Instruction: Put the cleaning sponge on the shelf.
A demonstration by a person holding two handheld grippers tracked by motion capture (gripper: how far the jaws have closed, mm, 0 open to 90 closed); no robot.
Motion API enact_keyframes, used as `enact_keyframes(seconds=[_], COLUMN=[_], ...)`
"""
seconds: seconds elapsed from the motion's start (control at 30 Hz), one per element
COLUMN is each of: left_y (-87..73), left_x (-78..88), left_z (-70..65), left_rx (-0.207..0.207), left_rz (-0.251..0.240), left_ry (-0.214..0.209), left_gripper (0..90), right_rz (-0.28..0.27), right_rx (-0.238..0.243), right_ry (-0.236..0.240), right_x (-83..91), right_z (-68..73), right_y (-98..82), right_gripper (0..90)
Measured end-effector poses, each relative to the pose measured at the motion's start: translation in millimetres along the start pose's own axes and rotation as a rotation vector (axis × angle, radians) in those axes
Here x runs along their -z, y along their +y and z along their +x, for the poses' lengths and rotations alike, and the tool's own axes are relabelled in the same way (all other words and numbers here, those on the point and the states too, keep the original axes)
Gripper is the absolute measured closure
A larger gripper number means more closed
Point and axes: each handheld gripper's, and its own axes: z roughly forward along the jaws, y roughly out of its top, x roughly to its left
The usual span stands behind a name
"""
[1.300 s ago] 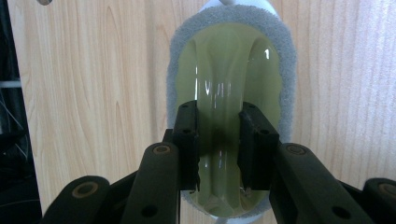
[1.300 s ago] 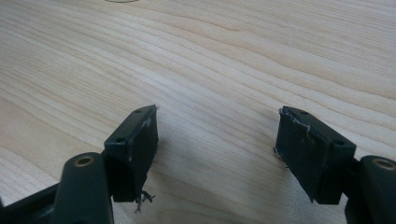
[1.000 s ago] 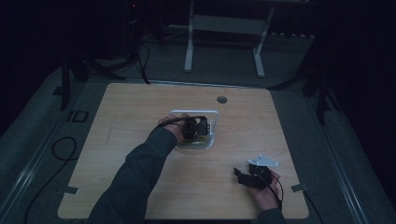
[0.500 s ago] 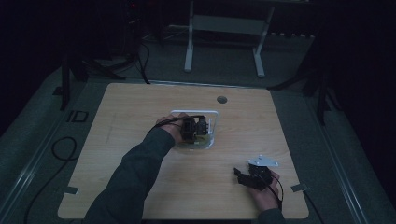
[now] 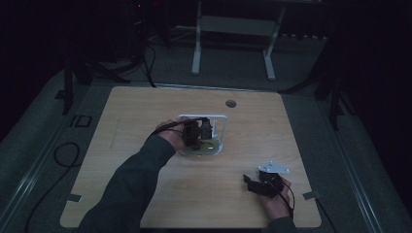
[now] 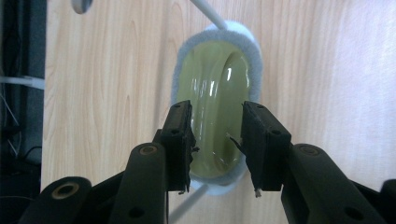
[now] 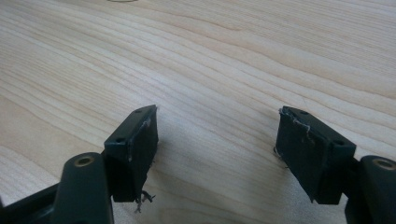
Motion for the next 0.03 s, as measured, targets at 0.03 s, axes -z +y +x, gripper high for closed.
enact_keyframes(seconds=[0.03], left_y=[-2.2], left_x=[4.9], left_z=[-0.6], left_rx=[0.012], left_rz=[-0.008], left_ry=[-0.003], left_gripper=[63.4], right_rz=[0.000], right_rx=[0.000], right_ry=[0.000], right_x=[0.0], right_z=[0.0], right_y=[0.0], right_gripper=[29.0])
